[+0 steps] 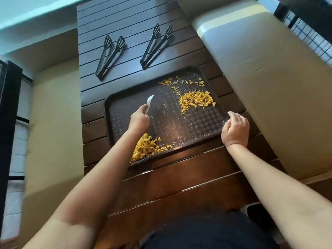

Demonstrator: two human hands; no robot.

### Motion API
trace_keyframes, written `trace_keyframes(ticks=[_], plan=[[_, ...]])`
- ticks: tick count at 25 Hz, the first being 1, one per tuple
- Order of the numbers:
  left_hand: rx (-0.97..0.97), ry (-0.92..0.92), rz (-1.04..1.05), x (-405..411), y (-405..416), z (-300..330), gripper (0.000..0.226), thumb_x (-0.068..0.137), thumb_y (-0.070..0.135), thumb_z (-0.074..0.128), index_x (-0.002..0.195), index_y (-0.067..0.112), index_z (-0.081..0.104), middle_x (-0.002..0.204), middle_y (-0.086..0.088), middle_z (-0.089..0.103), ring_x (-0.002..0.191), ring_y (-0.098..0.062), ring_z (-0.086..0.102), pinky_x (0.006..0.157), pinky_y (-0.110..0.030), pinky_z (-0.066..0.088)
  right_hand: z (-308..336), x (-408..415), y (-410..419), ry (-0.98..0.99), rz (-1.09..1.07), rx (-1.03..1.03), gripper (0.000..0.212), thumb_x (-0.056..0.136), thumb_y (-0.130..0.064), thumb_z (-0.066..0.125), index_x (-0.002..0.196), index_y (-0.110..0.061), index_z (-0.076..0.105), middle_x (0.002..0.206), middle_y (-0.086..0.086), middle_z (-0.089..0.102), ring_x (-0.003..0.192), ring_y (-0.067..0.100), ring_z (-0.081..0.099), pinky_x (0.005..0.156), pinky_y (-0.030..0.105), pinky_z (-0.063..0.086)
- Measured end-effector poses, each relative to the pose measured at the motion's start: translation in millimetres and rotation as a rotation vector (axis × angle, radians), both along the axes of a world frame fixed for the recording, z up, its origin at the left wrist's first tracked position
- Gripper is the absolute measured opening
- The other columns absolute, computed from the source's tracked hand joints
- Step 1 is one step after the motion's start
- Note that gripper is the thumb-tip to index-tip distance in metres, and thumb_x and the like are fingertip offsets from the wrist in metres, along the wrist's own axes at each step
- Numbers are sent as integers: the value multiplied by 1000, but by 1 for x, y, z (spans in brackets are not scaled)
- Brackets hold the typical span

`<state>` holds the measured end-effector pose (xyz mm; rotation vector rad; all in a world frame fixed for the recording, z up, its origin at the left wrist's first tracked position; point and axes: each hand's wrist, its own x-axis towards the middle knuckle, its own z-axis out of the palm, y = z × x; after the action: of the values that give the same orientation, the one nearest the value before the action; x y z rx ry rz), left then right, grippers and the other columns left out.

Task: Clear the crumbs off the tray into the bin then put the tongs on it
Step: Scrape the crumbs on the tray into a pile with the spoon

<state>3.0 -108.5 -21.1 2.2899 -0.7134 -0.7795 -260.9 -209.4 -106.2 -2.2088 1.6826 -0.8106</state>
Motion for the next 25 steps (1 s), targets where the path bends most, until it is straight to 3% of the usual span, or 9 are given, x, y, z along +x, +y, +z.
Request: trace_keyframes(ticks=[3,6,8,11,15,19,22,25], plan=[[29,-2,-17,6,-23,-1,40,98,10,39,137,15,47,137,-7,50,114,-25,56,91,-31,50,1,0,0,-3,-7,3,47,80,-19,32,107,2,64,104,20,67,95,40,60,87,47,45],[49,26,-96,-4,-43,-3,39,98,8,38,135,15,49,137,-8,51,111,-20,56,81,-22,50,2,-1,-3,-5,-10,11,46,81,-19,32,106,1,64,103,19,67,95,39,60,86,47,46],[50,66,-151,-16,-53,-4,37,98,9,39,132,18,51,136,-8,51,96,-14,57,59,-11,47,2,0,-3,0,-7,15,46,81,-20,32,106,1,64,104,18,67,96,39,60,87,47,45],[93,134,-278,-28,-60,-6,31,96,12,45,121,23,59,127,-5,54,67,-9,51,42,-13,39,3,-1,-4,-1,-15,25,46,82,-21,32,107,0,64,105,18,67,97,38,60,88,48,46],[172,170,-428,-24,-46,-6,25,95,14,48,107,28,64,108,1,59,66,-10,46,51,-18,38,3,-2,-4,6,-18,29,47,81,-21,32,108,0,64,105,18,67,98,38,59,89,48,45],[261,198,-531,-7,-27,3,25,94,13,49,108,26,66,91,6,59,67,-13,44,56,-20,35,1,-2,-4,5,-25,36,47,82,-21,31,109,-1,64,107,17,67,100,38,59,90,48,44],[142,202,-388,-5,-30,6,25,95,14,48,112,24,63,82,8,57,50,-4,38,43,-13,32,2,-1,-4,0,-24,43,48,81,-22,31,109,-1,64,108,17,66,100,37,59,91,47,43],[65,145,-216,-9,-42,1,26,96,16,47,117,21,62,95,4,58,43,-2,34,34,-11,28,2,-1,-3,1,-18,46,49,81,-22,30,109,-1,64,108,17,67,101,37,59,91,47,43]])
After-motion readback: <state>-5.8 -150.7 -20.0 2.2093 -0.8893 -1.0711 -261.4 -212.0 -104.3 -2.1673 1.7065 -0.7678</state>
